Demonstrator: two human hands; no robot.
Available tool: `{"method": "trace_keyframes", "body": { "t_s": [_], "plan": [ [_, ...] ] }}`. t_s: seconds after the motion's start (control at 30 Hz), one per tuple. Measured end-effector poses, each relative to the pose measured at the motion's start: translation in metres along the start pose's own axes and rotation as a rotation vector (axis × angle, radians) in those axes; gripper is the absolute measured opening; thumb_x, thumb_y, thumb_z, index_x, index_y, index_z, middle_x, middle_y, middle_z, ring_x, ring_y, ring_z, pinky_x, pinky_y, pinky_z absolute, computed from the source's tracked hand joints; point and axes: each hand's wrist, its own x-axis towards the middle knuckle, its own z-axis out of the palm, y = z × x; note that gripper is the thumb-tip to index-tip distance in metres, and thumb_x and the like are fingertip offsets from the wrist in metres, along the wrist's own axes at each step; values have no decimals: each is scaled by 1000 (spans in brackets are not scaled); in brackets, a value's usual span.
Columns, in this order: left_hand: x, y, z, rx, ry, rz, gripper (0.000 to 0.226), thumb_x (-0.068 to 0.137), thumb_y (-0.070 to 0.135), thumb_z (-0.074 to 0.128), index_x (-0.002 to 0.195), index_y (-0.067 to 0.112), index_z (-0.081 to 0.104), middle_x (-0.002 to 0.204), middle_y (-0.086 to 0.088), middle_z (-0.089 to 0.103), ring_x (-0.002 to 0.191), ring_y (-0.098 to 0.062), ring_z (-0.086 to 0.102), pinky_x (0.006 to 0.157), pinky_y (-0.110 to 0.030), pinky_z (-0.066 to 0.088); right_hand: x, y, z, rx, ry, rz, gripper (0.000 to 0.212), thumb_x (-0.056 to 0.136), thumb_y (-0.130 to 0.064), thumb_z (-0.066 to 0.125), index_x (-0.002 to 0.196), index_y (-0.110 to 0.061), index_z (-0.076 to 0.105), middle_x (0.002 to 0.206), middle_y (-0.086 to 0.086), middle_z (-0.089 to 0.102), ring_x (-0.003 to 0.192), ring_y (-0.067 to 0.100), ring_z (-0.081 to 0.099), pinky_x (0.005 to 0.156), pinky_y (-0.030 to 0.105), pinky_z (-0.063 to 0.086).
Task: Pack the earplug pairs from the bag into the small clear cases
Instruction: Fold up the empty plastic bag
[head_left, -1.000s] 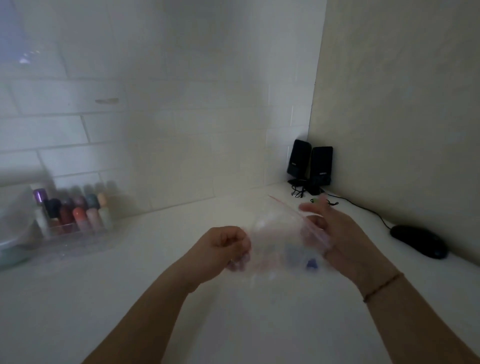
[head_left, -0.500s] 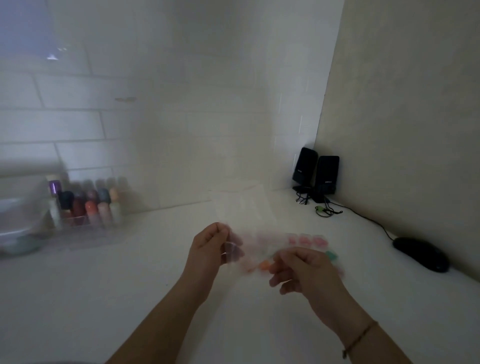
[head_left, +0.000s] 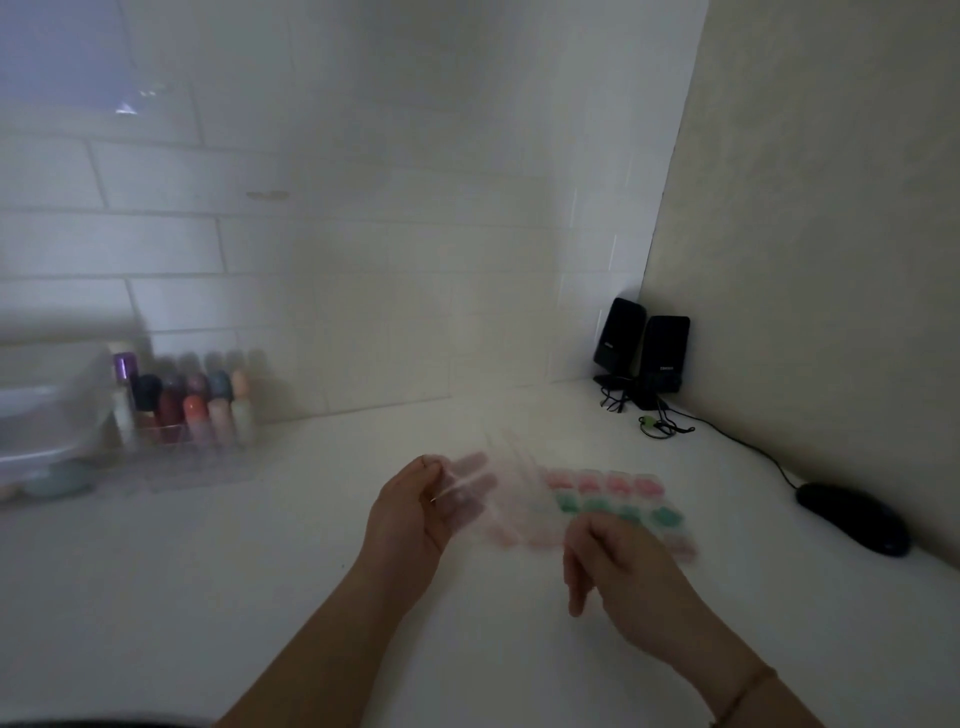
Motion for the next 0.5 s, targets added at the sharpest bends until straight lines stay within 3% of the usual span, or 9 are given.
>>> {"method": "trace_keyframes", "body": {
  "t_s": [0.07, 0.13, 0.2, 0.27, 0.33, 0.43, 0.5],
  "plan": [
    [-1, 1, 0, -50, -46, -33, 19, 85, 9, 46, 66, 6, 49, 110, -29, 68, 86, -38, 71, 67, -37, 60, -2, -2, 0, 39, -83, 10, 37, 103, -16, 42, 69, -14, 55, 66, 4, 68, 54, 26, 65, 48, 21, 45],
    [-4, 2, 1, -44, -146, -61, 16, 80, 11, 45, 65, 7, 50, 109, -31, 66, 82, -39, 70, 68, -38, 59, 3, -6, -3, 315, 28, 171, 46, 101, -42, 36, 77, -12, 60, 69, 9, 71, 56, 28, 66, 38, 21, 42],
    [-6, 0, 4, 34, -235, -90, 18, 79, 11, 42, 64, 8, 51, 106, -31, 67, 79, -38, 69, 67, -40, 58, 10, -9, -4, 530, 92, 326, 51, 97, -55, 32, 99, -14, 61, 75, 14, 74, 60, 29, 69, 40, 26, 45],
    [-8, -4, 7, 164, -245, -84, 14, 78, 8, 43, 67, 6, 51, 102, -32, 67, 75, -36, 69, 64, -41, 57, 13, -12, -3, 576, 109, 284, 31, 95, -43, 49, 117, -22, 55, 81, 14, 75, 67, 30, 70, 44, 30, 48],
    [-9, -10, 9, 345, -170, 6, 19, 84, -2, 41, 71, 3, 53, 97, -31, 68, 71, -33, 68, 69, -41, 56, 9, -15, -3, 565, 208, 168, 41, 85, -19, 67, 121, -29, 50, 80, 13, 75, 64, 25, 70, 45, 30, 48],
    [-9, -16, 7, 500, -17, 151, 28, 93, -3, 43, 73, 1, 61, 88, -23, 71, 66, -28, 64, 65, -34, 55, 7, -18, -8, 492, 345, 85, 46, 86, -2, 66, 118, -29, 52, 77, 13, 74, 60, 20, 67, 53, 33, 51],
    [-9, -18, 5, 566, 25, 179, 28, 95, 2, 48, 73, 4, 66, 82, -15, 71, 65, -22, 64, 62, -29, 52, 6, -21, -9, 473, 278, 52, 40, 85, -1, 67, 115, -25, 58, 76, 12, 75, 62, 18, 67, 56, 28, 52]
  ]
}}
